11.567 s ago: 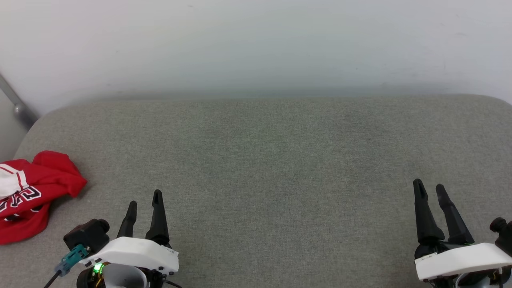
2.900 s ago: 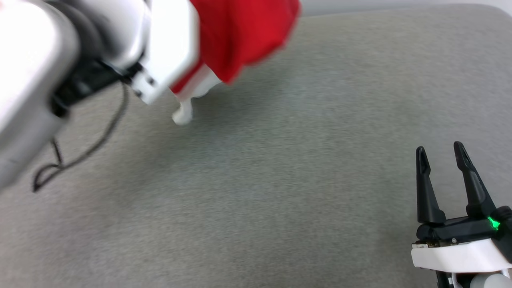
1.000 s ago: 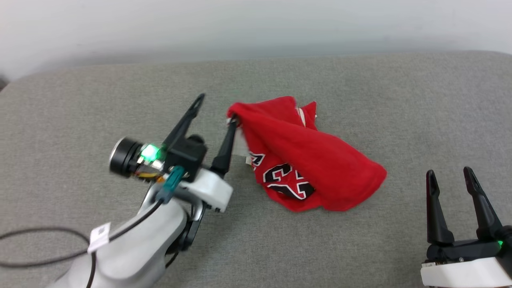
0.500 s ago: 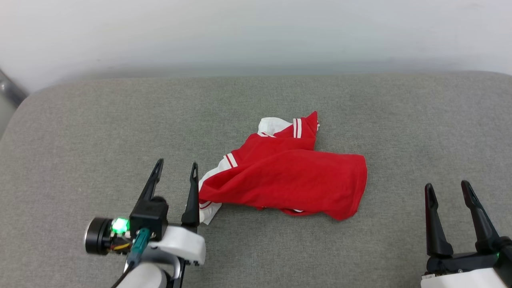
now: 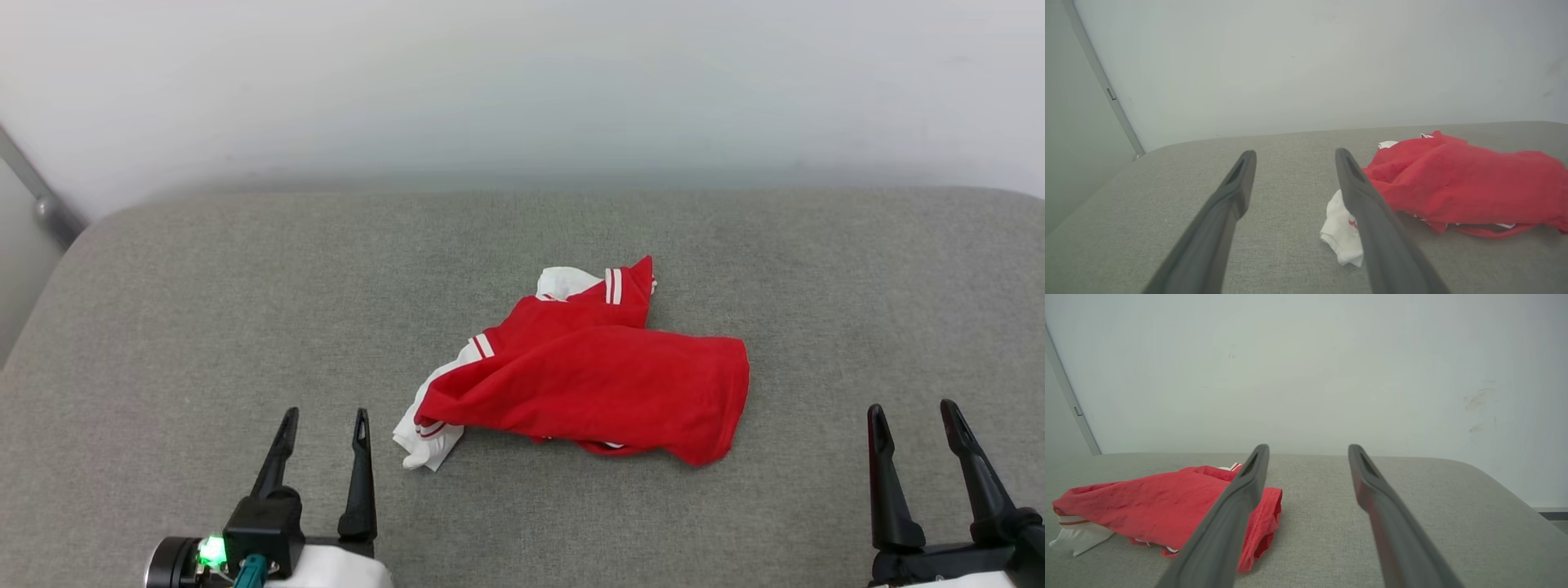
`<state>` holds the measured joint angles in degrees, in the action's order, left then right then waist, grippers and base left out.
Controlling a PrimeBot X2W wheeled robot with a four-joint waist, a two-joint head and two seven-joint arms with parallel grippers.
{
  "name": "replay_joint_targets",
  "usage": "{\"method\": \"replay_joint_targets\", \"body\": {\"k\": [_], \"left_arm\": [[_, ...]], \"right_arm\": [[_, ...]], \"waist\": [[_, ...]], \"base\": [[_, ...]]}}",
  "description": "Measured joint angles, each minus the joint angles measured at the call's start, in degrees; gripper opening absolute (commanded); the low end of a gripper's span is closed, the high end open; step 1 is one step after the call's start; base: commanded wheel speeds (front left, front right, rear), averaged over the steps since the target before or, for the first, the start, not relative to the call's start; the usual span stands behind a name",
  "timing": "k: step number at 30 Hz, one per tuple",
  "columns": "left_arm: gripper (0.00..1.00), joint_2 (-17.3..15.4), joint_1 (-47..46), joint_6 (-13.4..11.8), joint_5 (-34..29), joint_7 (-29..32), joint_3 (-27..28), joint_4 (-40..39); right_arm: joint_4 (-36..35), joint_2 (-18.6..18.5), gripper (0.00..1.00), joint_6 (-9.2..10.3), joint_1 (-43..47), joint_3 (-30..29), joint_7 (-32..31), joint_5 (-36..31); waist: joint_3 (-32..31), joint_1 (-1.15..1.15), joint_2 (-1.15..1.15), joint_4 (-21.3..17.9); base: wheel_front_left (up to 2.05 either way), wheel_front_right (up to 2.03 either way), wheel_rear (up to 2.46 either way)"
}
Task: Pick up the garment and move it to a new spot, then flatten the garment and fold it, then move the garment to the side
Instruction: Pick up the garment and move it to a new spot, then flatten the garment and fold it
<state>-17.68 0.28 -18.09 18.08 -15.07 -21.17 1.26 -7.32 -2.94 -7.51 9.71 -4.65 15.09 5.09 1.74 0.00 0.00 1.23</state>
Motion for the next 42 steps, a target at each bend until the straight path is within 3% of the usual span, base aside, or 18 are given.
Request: {"method": "replay_joint_targets", "body": {"k": [7, 15, 31, 42], "left_arm": [[1.00, 3.26, 3.03, 5.56, -4.63, 0.00, 3.80, 0.24], [1.00, 6.69, 4.36, 9.55, -7.87, 0.00, 7.28, 0.83], [1.00, 10.94, 5.36, 14.37, -11.43, 0.00, 12.87, 1.57], [1.00, 10.60, 0.89, 17.24, -12.81, 0.00, 16.46, 2.68]], "right_arm": [[0.05, 0.00, 1.00, 0.00, 1.46, 0.20, 0.00, 0.60], [0.10, 0.00, 1.00, 0.00, 2.59, 0.30, 0.00, 1.44], [0.12, 0.00, 1.00, 0.00, 2.65, 0.44, 0.00, 1.69], [0.12, 0.00, 1.00, 0.00, 2.62, 0.62, 0.00, 1.75]], "waist": [[-1.35, 0.00, 0.00, 0.25], [-1.83, 0.00, 0.00, 0.67], [-1.79, 0.00, 0.00, 0.89], [-1.16, 0.00, 0.00, 0.85]], "base": [[0.00, 0.00, 0.00], [0.00, 0.00, 0.00], [0.00, 0.00, 0.00], [0.00, 0.00, 0.00]]}}
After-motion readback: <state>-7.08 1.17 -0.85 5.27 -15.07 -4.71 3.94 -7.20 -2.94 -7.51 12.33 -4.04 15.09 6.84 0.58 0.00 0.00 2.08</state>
